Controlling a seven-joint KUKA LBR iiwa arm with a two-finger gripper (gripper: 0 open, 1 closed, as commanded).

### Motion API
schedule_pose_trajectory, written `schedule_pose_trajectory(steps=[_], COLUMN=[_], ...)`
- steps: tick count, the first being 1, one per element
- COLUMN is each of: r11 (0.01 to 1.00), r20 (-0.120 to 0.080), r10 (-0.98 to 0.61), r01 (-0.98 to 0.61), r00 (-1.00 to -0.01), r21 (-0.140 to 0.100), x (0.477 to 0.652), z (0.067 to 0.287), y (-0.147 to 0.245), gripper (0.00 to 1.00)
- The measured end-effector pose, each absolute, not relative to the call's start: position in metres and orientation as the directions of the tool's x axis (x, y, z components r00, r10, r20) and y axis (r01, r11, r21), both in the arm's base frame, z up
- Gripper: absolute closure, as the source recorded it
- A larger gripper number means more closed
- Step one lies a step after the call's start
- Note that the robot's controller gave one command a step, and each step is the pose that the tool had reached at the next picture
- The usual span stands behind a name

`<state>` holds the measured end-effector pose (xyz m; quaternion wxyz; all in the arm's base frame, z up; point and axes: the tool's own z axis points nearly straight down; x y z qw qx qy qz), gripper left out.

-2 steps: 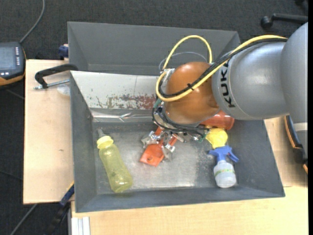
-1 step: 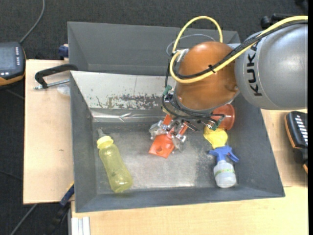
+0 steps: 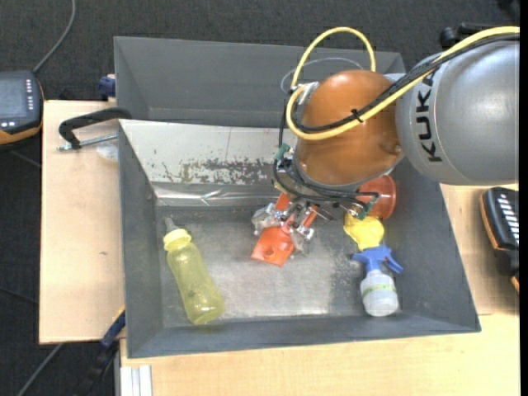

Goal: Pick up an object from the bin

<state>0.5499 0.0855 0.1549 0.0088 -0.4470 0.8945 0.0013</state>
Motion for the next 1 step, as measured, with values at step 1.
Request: schedule_pose_trajectory(steps=[1], r11=[0.594], r20=[-0.024], r10=[-0.805], r01=[-0.805], r00=[-0.593], r21=[-0.009], x=[0.5479], z=[0.2923], y=[0.085], gripper=[1.0])
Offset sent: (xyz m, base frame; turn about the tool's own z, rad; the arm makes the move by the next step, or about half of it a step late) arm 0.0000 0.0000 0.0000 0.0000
